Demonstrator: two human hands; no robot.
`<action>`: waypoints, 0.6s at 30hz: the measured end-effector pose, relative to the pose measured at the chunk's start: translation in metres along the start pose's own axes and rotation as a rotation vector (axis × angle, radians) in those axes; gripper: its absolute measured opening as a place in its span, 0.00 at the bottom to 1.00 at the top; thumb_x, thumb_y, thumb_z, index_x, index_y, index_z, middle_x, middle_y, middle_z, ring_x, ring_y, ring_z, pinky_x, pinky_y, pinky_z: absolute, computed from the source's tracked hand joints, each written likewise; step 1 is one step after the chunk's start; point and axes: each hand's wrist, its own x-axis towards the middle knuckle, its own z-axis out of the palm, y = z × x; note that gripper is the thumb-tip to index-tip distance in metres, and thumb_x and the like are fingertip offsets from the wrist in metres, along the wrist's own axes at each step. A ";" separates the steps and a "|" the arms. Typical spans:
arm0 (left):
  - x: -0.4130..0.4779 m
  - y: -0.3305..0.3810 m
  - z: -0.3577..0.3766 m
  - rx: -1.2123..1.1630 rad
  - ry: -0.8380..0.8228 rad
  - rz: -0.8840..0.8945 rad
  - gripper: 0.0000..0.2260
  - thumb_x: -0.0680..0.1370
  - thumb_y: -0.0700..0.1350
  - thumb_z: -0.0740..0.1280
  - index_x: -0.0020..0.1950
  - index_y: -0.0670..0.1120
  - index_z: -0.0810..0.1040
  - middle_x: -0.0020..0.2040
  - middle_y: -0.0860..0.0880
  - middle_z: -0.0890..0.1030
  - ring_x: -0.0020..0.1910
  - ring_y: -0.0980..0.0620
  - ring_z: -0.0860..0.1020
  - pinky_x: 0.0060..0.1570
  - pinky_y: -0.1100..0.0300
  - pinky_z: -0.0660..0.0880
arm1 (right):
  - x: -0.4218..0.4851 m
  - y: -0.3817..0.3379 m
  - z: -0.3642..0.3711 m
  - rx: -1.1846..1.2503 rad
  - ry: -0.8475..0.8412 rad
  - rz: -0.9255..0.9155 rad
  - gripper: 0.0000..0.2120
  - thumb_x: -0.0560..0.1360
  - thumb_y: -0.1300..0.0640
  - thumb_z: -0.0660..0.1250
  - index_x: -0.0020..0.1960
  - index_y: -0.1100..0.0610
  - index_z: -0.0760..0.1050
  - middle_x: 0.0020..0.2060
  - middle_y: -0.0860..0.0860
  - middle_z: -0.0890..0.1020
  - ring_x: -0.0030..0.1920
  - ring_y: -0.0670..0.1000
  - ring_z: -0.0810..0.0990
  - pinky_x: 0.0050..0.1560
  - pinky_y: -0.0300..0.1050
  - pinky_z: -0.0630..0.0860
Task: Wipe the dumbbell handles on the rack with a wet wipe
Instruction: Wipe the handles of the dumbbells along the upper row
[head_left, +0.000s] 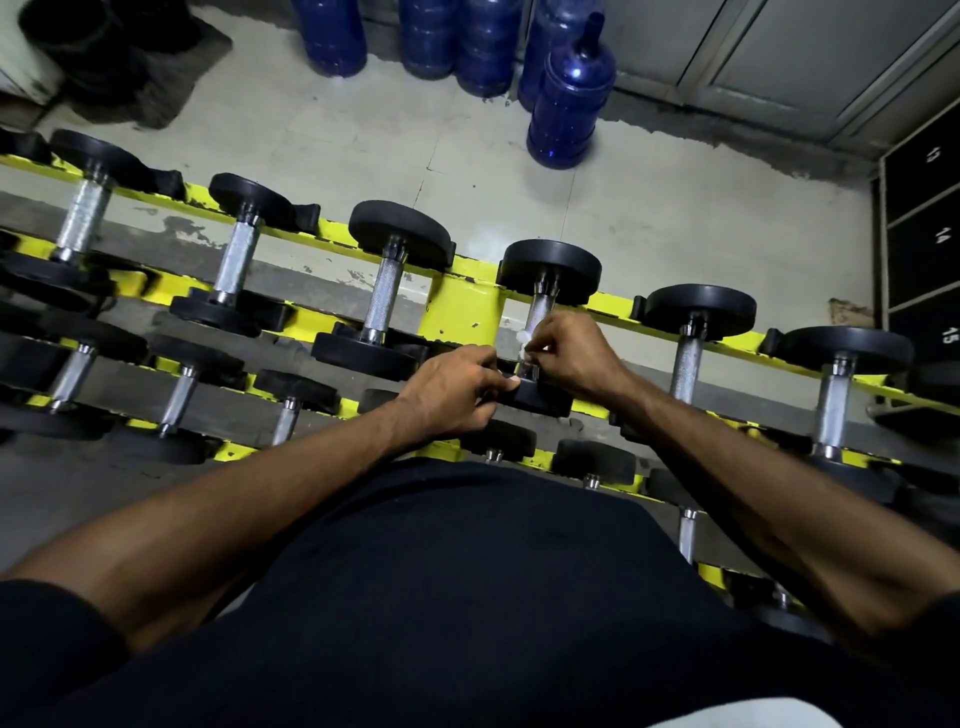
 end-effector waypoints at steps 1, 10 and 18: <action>0.000 0.000 0.000 0.002 0.000 0.000 0.15 0.75 0.48 0.71 0.62 0.53 0.82 0.49 0.49 0.78 0.50 0.49 0.77 0.42 0.53 0.78 | 0.003 -0.002 -0.001 0.006 -0.026 0.003 0.03 0.70 0.60 0.75 0.43 0.56 0.86 0.41 0.51 0.85 0.43 0.52 0.82 0.44 0.45 0.78; -0.002 -0.002 0.000 0.010 -0.025 0.008 0.17 0.75 0.49 0.70 0.65 0.55 0.80 0.50 0.50 0.77 0.50 0.50 0.76 0.42 0.55 0.77 | 0.025 -0.009 0.000 -0.121 0.007 0.074 0.08 0.77 0.62 0.66 0.54 0.59 0.80 0.52 0.54 0.78 0.47 0.55 0.77 0.43 0.41 0.67; -0.001 -0.002 -0.004 0.025 -0.031 0.030 0.18 0.74 0.46 0.71 0.64 0.54 0.81 0.49 0.50 0.78 0.50 0.48 0.77 0.41 0.54 0.77 | 0.048 -0.037 -0.014 -0.523 -0.296 0.027 0.08 0.76 0.52 0.69 0.54 0.50 0.83 0.50 0.52 0.84 0.50 0.56 0.82 0.42 0.44 0.74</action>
